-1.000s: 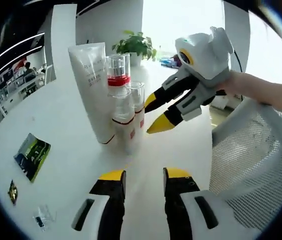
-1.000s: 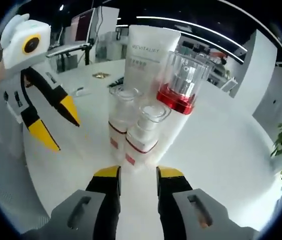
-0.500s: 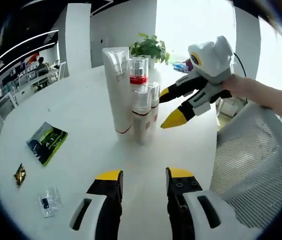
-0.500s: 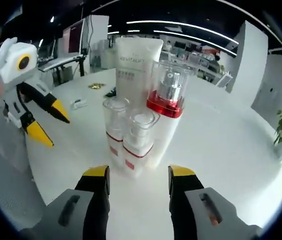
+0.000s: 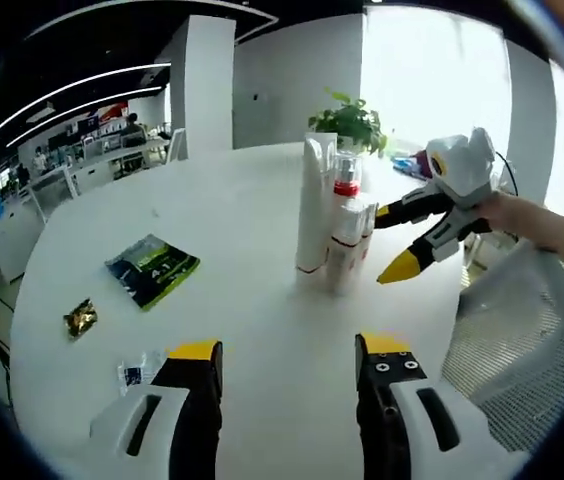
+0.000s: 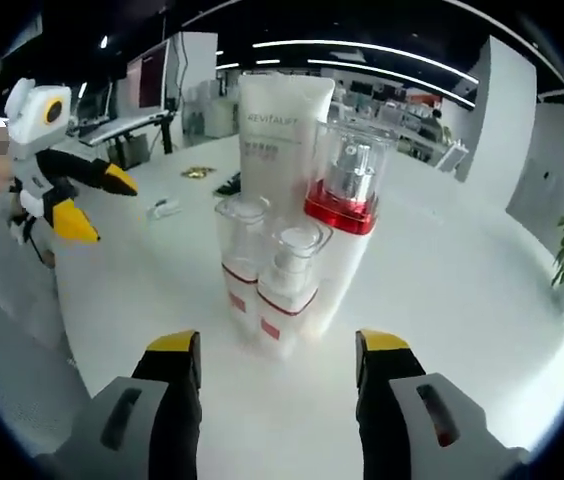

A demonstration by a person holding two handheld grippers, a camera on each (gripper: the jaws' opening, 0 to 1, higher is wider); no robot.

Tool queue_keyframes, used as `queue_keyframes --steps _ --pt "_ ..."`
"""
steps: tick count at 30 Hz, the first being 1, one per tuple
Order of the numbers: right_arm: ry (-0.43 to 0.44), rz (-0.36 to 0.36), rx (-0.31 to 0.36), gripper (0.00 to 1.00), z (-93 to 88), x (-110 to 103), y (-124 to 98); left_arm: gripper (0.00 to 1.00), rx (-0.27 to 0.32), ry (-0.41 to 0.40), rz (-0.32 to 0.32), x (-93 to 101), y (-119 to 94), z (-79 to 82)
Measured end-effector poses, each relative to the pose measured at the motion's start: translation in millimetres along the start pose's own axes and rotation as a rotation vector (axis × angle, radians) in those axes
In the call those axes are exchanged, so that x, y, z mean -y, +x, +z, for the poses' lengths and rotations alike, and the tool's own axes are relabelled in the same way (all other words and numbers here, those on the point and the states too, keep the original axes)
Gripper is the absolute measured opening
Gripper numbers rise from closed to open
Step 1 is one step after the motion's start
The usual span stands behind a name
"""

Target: Arrange the skincare products in the storage area until every visible bottle or jar stands upright without overlapping.

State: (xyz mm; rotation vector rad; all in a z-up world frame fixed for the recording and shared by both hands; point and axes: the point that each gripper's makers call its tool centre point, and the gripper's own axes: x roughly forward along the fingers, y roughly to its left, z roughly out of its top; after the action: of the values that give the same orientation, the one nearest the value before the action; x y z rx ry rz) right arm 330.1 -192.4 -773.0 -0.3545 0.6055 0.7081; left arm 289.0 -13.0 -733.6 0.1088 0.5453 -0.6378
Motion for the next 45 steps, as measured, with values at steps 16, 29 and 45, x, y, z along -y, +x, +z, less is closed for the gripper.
queue_keyframes --steps 16,29,45 --pt "0.005 0.008 0.008 0.86 2.2 -10.5 -9.0 0.72 0.043 -0.005 0.099 -30.1 -38.3 4.5" --pt "-0.017 -0.044 0.077 1.00 30.7 -23.3 -40.8 0.81 0.054 -0.004 0.125 -32.4 -55.1 9.9" --pt "0.003 -0.038 0.122 1.00 48.6 -42.6 -58.2 0.97 0.066 -0.010 0.100 -25.9 -69.0 9.5"
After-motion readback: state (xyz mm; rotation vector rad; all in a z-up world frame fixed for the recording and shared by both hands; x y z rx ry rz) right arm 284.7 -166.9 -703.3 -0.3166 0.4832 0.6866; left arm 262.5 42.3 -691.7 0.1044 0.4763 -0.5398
